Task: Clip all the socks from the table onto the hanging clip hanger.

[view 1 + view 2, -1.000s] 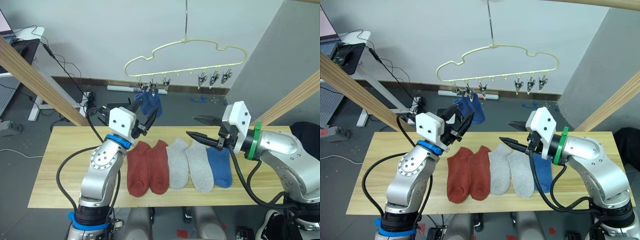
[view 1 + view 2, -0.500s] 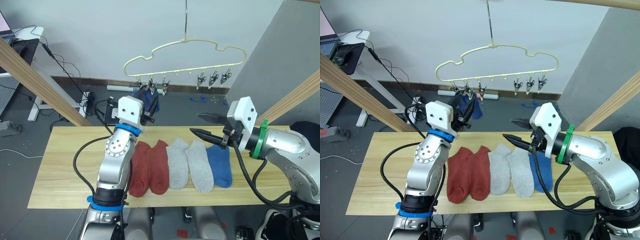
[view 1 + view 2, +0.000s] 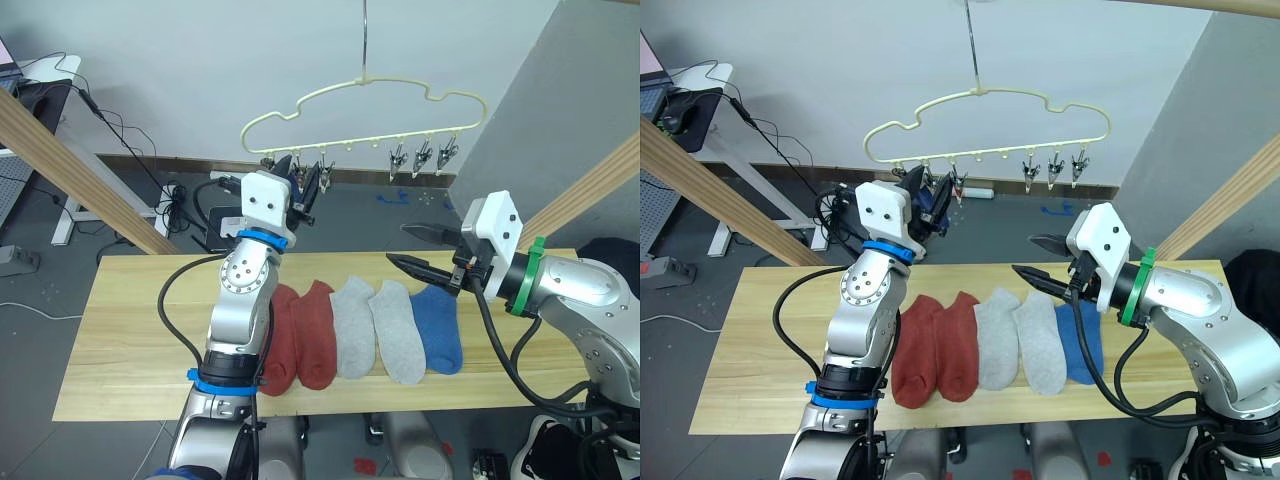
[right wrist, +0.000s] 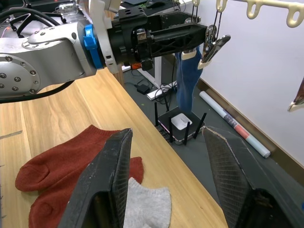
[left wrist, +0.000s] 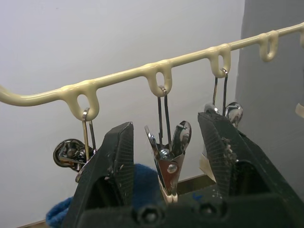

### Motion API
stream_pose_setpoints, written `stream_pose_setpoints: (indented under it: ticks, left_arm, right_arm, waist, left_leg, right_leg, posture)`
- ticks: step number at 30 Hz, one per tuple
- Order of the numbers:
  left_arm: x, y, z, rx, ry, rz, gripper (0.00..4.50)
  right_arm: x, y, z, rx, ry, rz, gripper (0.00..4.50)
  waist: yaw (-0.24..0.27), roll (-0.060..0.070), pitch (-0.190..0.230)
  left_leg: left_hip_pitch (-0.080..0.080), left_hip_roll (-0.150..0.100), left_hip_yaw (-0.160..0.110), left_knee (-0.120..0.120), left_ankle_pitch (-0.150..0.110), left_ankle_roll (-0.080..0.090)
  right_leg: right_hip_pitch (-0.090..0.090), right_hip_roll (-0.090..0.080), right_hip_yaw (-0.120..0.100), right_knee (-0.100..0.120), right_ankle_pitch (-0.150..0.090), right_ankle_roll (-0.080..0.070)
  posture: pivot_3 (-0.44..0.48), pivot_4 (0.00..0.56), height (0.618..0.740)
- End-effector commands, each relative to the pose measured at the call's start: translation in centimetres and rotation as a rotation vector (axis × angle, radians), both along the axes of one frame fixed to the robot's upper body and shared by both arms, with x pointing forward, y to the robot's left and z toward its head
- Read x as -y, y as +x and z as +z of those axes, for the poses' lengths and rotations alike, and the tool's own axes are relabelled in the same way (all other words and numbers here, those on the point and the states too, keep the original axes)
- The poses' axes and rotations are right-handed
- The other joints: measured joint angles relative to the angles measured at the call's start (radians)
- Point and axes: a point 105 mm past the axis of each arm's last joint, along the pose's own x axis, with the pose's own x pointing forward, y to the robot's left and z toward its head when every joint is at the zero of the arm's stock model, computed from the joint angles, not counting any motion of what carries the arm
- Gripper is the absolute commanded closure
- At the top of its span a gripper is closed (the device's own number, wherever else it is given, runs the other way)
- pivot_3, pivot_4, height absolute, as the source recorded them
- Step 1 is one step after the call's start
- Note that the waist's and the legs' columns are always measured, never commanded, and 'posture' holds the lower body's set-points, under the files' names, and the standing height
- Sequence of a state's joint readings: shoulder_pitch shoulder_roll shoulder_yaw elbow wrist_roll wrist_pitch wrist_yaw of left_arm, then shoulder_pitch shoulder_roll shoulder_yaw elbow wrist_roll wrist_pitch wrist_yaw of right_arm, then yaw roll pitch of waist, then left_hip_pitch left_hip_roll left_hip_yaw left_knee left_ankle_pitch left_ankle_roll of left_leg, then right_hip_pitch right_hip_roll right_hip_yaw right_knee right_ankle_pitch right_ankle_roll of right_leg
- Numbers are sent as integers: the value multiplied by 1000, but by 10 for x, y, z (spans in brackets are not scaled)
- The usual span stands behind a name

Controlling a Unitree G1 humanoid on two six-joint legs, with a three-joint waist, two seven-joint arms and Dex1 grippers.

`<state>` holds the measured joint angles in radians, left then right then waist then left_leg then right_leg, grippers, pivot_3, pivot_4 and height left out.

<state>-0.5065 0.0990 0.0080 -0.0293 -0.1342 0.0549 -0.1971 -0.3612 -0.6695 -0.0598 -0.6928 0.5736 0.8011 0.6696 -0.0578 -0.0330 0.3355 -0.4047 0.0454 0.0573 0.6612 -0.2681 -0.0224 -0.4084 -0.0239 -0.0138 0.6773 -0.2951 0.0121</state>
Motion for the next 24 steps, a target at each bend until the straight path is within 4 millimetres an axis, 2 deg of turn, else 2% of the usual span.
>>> stream_pose_setpoints:
  ticks: [1, 6, 9, 12, 14, 17, 21, 24]
  left_arm:
    - [3, -4, 12, 52, -13, -8, 2499]
    - [3, -5, 12, 39, -13, -9, 3848]
    - [0, -5, 13, 40, -8, 7, 4329]
    - [-3, -5, 14, 37, -6, 15, 4463]
    - [-4, -5, 15, 38, 1, 11, 4463]
    - [-3, -6, 17, 35, 14, -21, 4463]
    - [-1, -9, 18, 19, 27, -98, 4463]
    - [0, -12, 19, 6, 29, -147, 4463]
  right_arm:
    - [3, -3, 8, 38, 13, 0, 2022]
    - [4, -3, 7, 39, 15, -1, 2022]
    - [4, -3, 6, 36, 15, -5, 2022]
    - [6, -2, 2, 25, 18, -20, 2022]
    - [11, 3, -8, 3, 15, -82, 2022]
    - [28, 14, -39, -57, -15, -242, 1427]
    - [64, 34, -96, -128, -70, -512, 19]
    - [79, 43, -124, -168, -58, -625, 0]
  waist:
    - [0, 0, 0]
    - [0, 0, 0]
    - [0, 0, 0]
    - [0, 0, 0]
    - [0, 0, 0]
    - [1, 0, 0]
    - [2, 0, 0]
    - [0, 0, 0]
  left_leg:
    - [0, 0, 0, 0, 0, 0]
    - [0, 0, 0, 0, 0, 0]
    - [0, 0, 0, 0, 0, 0]
    - [0, 0, 0, 0, 0, 0]
    - [0, 0, 0, 0, 0, 0]
    - [0, 0, 0, 0, 0, 0]
    - [0, 0, 1, 0, 0, -1]
    - [1, 0, 2, 0, 0, -1]
  right_leg:
    - [0, 0, 0, 0, 0, 0]
    - [0, 0, 0, 0, 0, 0]
    - [0, 0, 0, 0, 0, 0]
    - [0, 0, 0, 0, 0, 0]
    - [0, 0, 0, 0, 0, 0]
    - [0, 0, 0, 0, 0, 0]
    - [0, 0, 1, 0, 0, 0]
    - [-1, 0, 1, 1, 0, 0]
  posture:
    - [-164, 353, 740]
    - [-164, 353, 740]
    - [-159, 352, 740]
    - [-159, 352, 740]
    - [-159, 352, 740]
    - [-146, 350, 740]
    - [-136, 351, 740]
    - [-136, 351, 740]
